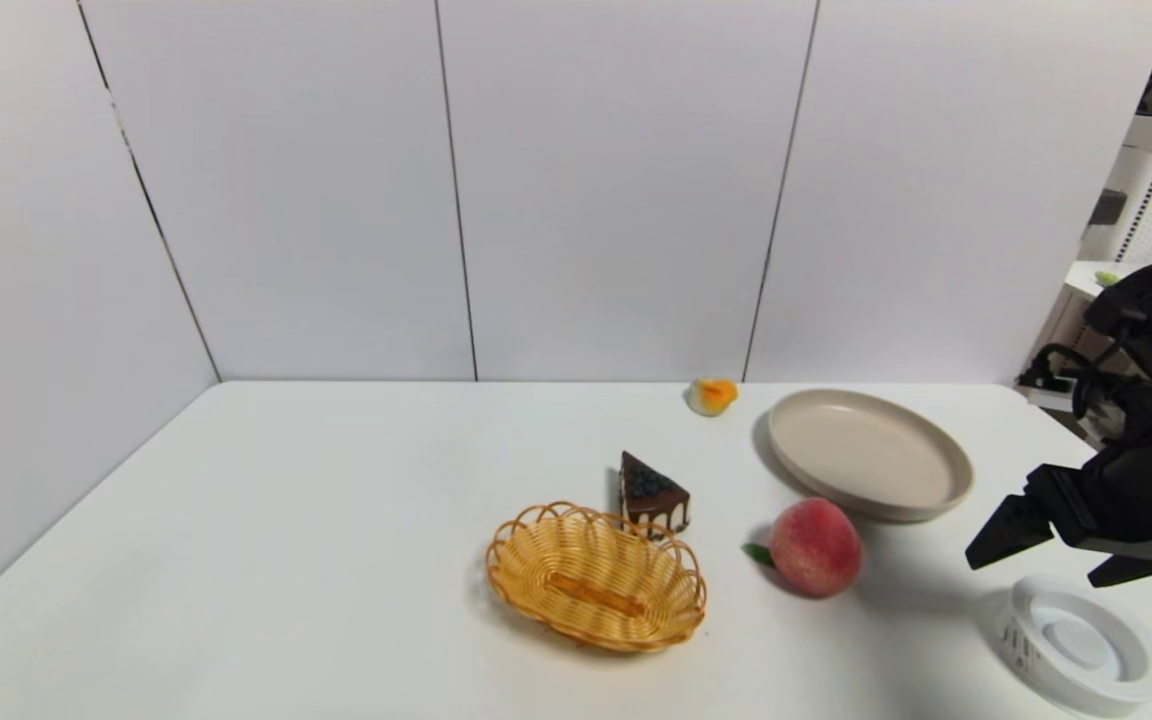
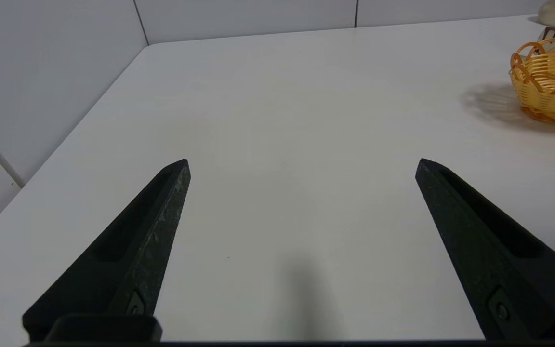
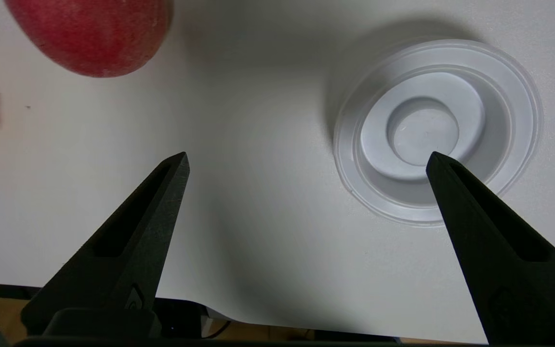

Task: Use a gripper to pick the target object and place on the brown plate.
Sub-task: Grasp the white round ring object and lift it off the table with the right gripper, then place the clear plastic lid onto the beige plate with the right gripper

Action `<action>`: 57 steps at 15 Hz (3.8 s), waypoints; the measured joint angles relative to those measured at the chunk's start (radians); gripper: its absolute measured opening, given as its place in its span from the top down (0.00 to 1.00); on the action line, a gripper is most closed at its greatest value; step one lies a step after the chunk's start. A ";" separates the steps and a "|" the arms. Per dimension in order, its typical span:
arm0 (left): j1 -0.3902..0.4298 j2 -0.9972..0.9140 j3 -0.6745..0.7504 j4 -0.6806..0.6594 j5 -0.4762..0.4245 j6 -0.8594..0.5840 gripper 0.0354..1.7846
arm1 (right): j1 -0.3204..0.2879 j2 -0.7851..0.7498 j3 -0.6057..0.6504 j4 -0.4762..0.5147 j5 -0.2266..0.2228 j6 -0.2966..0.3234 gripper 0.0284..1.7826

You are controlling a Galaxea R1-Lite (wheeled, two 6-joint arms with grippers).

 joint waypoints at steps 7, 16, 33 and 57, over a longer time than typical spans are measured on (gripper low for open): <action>0.000 0.000 0.000 0.000 0.000 0.000 0.06 | 0.004 0.115 0.001 -0.022 -0.037 0.003 0.05; 0.000 0.000 0.000 0.000 0.000 0.000 0.06 | 0.001 0.179 0.020 -0.048 -0.038 0.006 0.05; 0.000 0.000 0.000 0.000 0.000 0.000 0.06 | 0.054 0.173 0.056 -0.057 -0.033 0.005 0.26; 0.000 0.000 0.000 0.000 0.000 0.000 0.06 | 0.034 0.156 -0.135 -0.458 -0.089 -0.130 0.96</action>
